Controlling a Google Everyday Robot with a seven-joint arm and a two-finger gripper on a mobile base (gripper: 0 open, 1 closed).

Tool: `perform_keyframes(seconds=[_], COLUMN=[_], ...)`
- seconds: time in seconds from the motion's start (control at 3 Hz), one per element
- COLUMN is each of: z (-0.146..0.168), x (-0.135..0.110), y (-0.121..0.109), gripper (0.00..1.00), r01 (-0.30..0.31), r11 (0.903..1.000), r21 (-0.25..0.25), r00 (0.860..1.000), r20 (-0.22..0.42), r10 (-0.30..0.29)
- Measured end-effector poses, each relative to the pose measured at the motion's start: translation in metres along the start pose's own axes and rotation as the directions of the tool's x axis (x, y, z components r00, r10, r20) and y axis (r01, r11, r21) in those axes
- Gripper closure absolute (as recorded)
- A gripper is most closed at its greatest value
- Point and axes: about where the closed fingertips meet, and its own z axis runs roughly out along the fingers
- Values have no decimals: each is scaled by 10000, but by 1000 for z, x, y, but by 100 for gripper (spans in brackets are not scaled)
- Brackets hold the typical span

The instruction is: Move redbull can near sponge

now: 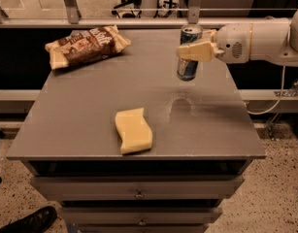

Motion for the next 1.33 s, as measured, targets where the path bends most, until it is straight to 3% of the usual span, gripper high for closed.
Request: perform_keyframes(seconds=[0.33, 1.0, 1.33], z=[-10, -2, 22], x=[20, 65, 70], y=[32, 82, 109], gripper=[100, 100, 97], r01=[-213, -362, -50], r11=[9977, 9809, 9601], r21=[-638, -1912, -2797], r00=[9997, 9986, 9969], r20=[88, 322, 741], r10=[219, 431, 268])
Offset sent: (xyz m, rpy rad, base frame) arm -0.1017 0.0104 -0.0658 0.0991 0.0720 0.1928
